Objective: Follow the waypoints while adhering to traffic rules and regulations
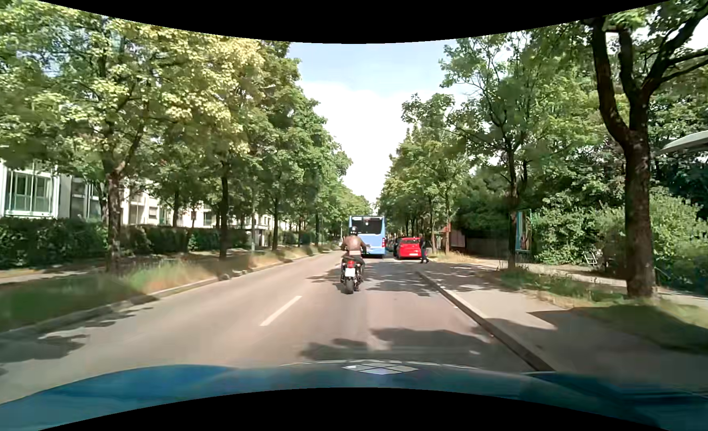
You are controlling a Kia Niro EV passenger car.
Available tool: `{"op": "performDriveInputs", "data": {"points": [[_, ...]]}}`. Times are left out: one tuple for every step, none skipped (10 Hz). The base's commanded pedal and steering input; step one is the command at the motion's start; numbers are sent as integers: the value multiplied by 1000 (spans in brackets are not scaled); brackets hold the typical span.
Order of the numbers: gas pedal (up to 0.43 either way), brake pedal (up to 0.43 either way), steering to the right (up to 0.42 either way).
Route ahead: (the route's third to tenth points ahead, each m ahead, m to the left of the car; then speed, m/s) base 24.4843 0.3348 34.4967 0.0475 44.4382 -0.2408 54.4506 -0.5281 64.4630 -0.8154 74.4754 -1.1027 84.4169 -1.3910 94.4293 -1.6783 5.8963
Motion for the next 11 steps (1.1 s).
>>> {"op": "performDriveInputs", "data": {"points": [[118, 0, -7], [130, 0, -6], [130, 0, -6], [130, 0, -6], [130, 0, -6], [130, 0, -3], [130, 0, -2], [130, 0, -2], [130, 0, -2], [130, 0, -2], [130, 0, -2]]}}
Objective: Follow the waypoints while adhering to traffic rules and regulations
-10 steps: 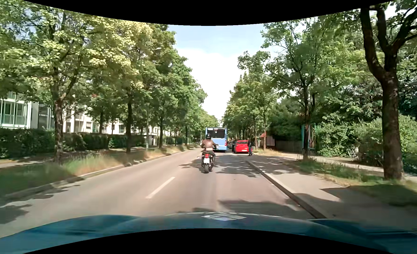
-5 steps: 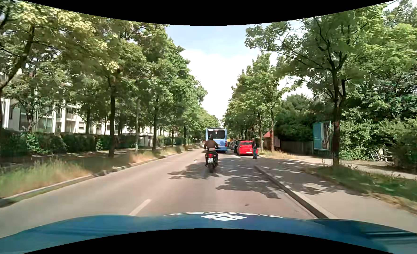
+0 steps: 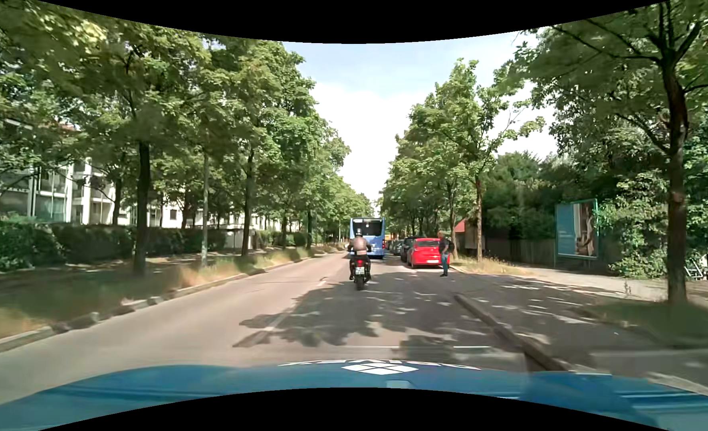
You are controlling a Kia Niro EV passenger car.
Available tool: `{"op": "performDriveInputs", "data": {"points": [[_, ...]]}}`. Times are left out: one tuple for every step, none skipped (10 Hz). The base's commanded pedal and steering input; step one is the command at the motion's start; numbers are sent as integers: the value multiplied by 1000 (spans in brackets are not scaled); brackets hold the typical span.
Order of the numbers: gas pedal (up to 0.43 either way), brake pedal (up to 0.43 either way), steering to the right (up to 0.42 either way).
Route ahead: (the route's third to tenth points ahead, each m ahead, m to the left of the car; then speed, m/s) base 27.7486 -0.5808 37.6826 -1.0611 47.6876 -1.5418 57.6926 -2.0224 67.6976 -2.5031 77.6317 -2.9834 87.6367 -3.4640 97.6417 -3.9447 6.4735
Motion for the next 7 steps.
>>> {"op": "performDriveInputs", "data": {"points": [[130, 0, -1], [130, 0, -1], [150, 0, -1], [150, 0, -1], [150, 0, -1], [150, 0, -1], [150, 0, -1]]}}
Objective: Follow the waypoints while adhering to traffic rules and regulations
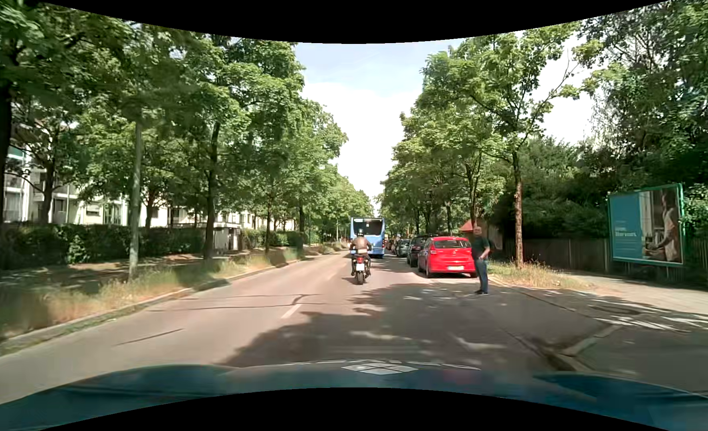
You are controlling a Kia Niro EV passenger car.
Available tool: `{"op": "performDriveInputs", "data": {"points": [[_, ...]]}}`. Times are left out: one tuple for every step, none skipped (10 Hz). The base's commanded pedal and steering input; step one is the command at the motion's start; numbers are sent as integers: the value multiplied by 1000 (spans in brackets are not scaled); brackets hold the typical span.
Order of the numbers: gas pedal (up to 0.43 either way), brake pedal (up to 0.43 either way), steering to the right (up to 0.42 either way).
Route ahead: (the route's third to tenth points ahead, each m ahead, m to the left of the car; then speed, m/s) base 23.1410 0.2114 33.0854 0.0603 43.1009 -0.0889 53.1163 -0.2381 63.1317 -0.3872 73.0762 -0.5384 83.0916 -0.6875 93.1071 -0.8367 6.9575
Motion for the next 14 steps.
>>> {"op": "performDriveInputs", "data": {"points": [[150, 0, -1], [150, 0, -1], [150, 0, -1], [150, 0, -1], [150, 0, -1], [150, 0, -1], [150, 0, -1], [150, 0, -1], [150, 0, 0], [150, 0, 0], [150, 0, 3], [150, 0, 4], [150, 0, 4], [150, 0, 3]]}}
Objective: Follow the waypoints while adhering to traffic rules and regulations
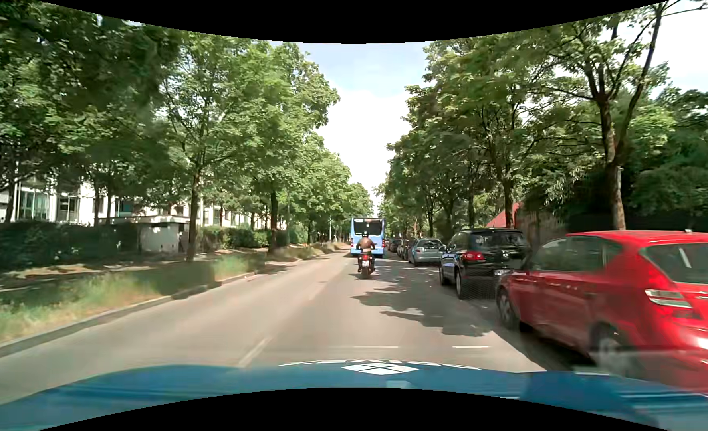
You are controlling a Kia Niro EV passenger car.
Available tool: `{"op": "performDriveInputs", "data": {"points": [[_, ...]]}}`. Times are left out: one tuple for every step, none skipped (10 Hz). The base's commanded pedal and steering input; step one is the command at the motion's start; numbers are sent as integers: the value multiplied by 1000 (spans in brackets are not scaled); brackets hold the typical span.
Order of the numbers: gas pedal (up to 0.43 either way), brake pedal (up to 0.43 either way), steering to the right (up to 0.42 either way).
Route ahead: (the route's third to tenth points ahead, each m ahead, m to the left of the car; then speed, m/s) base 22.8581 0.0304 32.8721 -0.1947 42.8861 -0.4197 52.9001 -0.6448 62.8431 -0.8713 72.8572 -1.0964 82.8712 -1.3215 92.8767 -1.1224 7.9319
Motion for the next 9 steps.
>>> {"op": "performDriveInputs", "data": {"points": [[150, 0, 3], [150, 0, 3], [150, 0, 3], [150, 0, 3], [130, 0, 3], [79, 0, 3], [0, 0, 3], [0, 0, 3], [0, 0, 3]]}}
